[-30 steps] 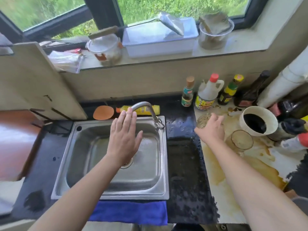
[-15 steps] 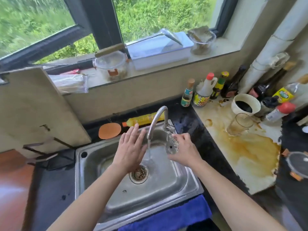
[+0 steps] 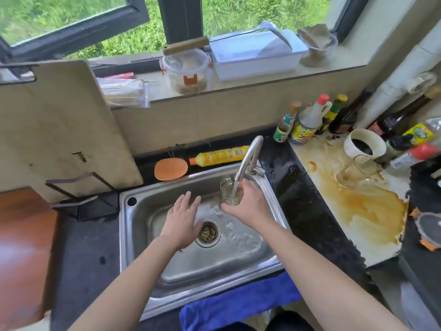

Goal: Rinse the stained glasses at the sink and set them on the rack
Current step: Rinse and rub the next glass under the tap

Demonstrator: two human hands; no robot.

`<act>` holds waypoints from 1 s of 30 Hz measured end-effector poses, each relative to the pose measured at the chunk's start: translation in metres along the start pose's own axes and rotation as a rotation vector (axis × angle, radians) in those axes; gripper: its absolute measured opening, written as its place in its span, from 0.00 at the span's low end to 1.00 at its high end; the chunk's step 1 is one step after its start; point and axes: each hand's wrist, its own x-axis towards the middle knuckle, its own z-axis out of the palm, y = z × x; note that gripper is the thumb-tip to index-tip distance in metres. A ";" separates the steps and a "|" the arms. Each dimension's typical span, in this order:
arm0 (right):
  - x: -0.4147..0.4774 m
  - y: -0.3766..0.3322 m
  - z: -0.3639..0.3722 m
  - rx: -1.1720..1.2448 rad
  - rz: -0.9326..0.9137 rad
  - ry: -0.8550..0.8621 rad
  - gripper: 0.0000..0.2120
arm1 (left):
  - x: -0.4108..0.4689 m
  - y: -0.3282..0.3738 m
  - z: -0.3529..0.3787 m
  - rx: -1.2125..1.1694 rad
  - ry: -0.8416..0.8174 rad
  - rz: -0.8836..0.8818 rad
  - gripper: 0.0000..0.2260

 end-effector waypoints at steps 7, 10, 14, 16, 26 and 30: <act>0.004 0.016 0.002 0.297 0.183 0.043 0.46 | 0.023 0.018 0.013 -0.158 0.024 0.088 0.37; 0.006 0.021 0.003 0.420 0.254 -0.018 0.50 | 0.030 0.024 0.015 -0.158 0.052 0.142 0.39; 0.008 0.022 0.002 0.679 0.304 -0.140 0.46 | 0.038 0.023 0.015 -0.218 0.119 0.143 0.38; 0.010 0.025 0.001 0.698 0.270 -0.210 0.46 | 0.040 0.022 0.014 -0.281 0.118 0.126 0.36; 0.018 0.030 0.009 0.429 0.115 -0.317 0.28 | 0.032 0.020 0.022 -0.550 0.033 -0.016 0.30; 0.025 0.024 0.010 0.522 0.133 -0.313 0.28 | 0.030 0.026 0.021 -0.654 0.074 -0.164 0.33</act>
